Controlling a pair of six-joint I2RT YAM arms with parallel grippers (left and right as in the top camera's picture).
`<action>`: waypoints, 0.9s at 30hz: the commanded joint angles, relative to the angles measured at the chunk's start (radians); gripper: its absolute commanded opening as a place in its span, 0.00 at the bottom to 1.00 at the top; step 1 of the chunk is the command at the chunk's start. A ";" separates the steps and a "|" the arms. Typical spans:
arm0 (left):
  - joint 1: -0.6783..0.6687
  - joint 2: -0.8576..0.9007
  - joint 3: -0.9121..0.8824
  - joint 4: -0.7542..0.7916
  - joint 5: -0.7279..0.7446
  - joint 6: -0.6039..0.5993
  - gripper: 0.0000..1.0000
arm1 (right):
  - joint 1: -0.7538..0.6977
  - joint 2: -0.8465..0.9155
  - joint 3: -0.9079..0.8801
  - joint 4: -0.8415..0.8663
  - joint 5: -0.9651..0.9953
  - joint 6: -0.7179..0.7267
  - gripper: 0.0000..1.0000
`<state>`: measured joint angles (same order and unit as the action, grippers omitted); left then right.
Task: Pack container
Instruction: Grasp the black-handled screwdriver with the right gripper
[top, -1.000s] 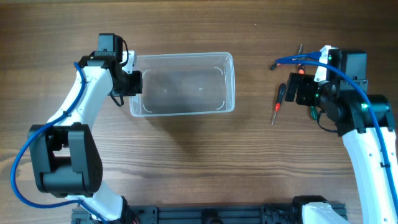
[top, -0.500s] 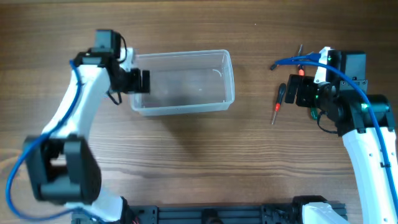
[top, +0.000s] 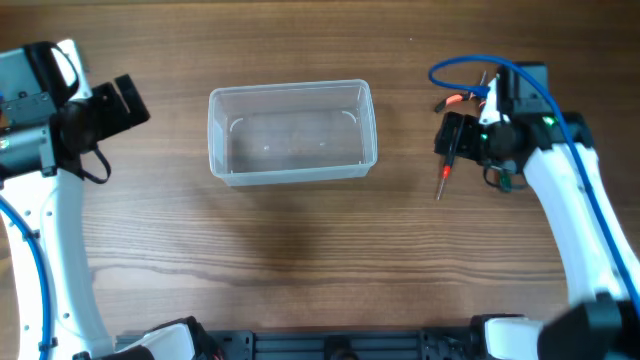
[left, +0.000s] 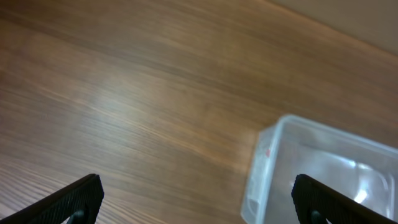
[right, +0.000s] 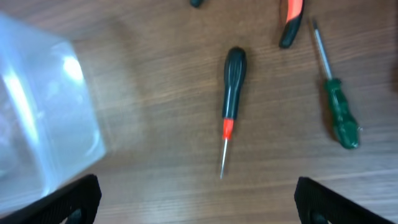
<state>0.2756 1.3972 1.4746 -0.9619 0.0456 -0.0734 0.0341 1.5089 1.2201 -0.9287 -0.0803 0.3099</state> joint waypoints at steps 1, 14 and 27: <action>0.018 0.022 0.001 0.027 -0.005 -0.018 1.00 | 0.001 0.153 0.016 0.051 0.040 0.112 1.00; 0.018 0.056 0.001 0.006 -0.006 -0.018 1.00 | 0.001 0.385 0.016 0.209 0.158 0.049 1.00; 0.018 0.056 0.001 0.007 -0.006 -0.018 1.00 | 0.001 0.499 0.016 0.236 0.101 0.005 0.99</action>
<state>0.2901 1.4456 1.4746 -0.9543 0.0425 -0.0742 0.0341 1.9587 1.2274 -0.6994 0.0555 0.3271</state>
